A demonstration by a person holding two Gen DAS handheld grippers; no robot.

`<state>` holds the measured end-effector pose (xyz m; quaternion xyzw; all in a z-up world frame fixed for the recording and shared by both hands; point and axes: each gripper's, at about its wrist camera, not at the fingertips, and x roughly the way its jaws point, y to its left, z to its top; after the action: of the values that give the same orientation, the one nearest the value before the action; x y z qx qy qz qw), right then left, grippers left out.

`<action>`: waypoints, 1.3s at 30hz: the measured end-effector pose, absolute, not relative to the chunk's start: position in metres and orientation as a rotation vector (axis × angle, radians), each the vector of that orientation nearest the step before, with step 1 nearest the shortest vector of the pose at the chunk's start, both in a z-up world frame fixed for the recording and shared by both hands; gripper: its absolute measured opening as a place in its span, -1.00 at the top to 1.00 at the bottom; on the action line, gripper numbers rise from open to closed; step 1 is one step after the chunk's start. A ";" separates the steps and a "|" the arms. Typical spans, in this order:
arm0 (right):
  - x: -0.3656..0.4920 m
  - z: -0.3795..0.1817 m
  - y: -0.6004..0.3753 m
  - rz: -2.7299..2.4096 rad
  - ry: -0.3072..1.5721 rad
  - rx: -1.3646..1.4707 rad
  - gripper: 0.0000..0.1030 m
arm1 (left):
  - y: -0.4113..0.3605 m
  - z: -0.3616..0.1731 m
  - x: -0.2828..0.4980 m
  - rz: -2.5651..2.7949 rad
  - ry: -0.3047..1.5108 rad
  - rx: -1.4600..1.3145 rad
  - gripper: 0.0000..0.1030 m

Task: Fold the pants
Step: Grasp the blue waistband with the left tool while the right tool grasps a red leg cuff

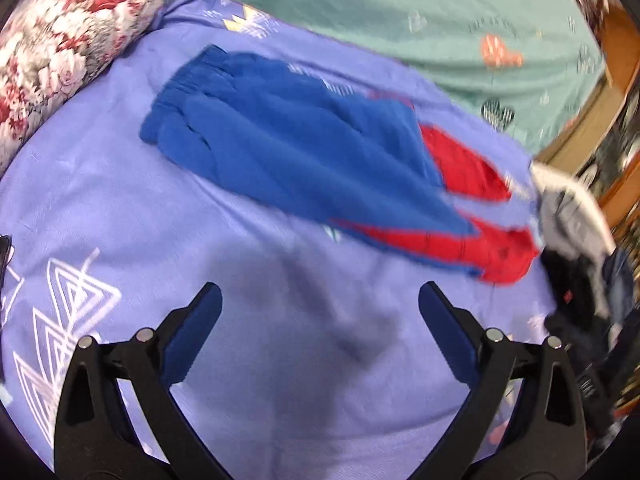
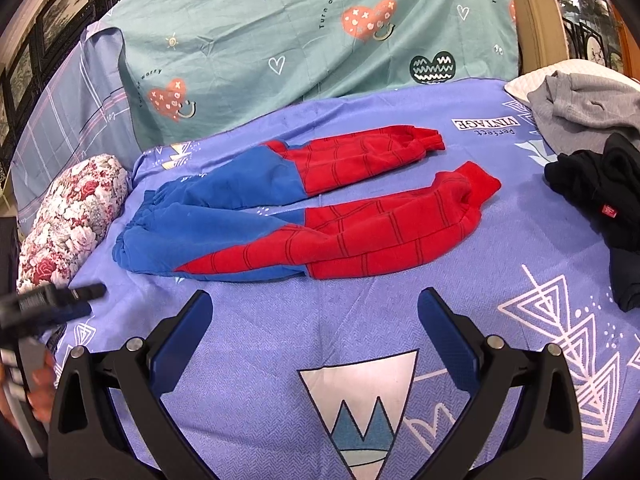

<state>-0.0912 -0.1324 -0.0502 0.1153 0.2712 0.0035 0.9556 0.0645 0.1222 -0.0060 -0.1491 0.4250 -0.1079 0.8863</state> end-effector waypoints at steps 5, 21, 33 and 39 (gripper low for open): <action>-0.081 -0.056 -0.141 0.055 0.609 0.300 -0.97 | 0.168 -0.006 0.094 -0.237 0.901 -0.465 -0.92; -0.054 -0.045 -0.171 -0.004 0.645 0.399 -0.97 | 0.252 -0.066 0.210 -0.207 1.046 -0.825 -0.81; -0.048 -0.037 -0.165 -0.016 0.620 0.336 -0.97 | 0.266 -0.088 0.260 -0.176 1.075 -0.910 0.52; -0.035 -0.027 -0.199 -0.184 0.681 0.265 -0.97 | 0.246 -0.056 0.245 -0.123 0.992 -0.706 0.85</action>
<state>-0.0351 -0.1986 -0.0267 0.1293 0.3326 -0.0899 0.9298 0.2454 0.2461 -0.0558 -0.3313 0.4656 -0.0578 0.8186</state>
